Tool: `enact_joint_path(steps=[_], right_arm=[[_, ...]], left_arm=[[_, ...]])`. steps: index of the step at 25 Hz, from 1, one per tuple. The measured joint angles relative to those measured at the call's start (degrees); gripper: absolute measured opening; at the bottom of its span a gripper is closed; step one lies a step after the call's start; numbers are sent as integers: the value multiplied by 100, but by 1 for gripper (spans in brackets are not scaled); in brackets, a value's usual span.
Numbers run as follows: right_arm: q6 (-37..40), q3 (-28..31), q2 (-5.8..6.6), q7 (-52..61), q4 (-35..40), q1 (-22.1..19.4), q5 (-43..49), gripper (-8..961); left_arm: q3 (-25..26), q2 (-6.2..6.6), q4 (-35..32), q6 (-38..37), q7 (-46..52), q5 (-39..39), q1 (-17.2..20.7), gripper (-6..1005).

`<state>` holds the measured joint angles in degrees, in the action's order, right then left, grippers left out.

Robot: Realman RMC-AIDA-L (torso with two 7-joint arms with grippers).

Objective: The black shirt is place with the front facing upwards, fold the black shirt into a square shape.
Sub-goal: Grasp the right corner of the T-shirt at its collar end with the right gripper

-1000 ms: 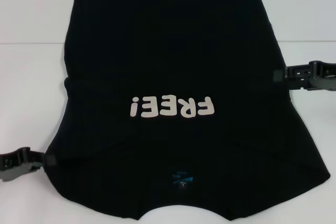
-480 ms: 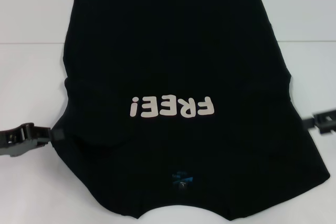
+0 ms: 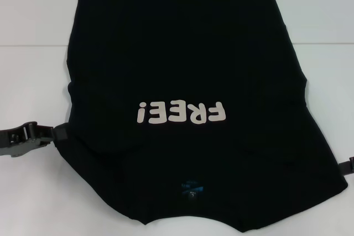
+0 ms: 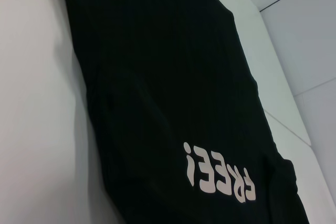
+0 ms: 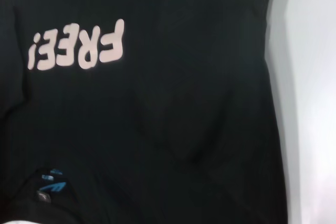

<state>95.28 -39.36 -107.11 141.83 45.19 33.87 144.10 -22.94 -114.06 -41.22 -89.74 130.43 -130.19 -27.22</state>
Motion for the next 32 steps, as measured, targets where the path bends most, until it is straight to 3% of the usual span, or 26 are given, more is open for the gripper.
enact_joint_path(steps=[15,32], right_arm=[[-468,-50,-226,-571,8,-38,65,734],[-584,-100,-365,-623,-43,5,260,735]], left_arm=[[35,1,103,62,0,10,-3,12],[36,-3,132,98,0,11,21,12]])
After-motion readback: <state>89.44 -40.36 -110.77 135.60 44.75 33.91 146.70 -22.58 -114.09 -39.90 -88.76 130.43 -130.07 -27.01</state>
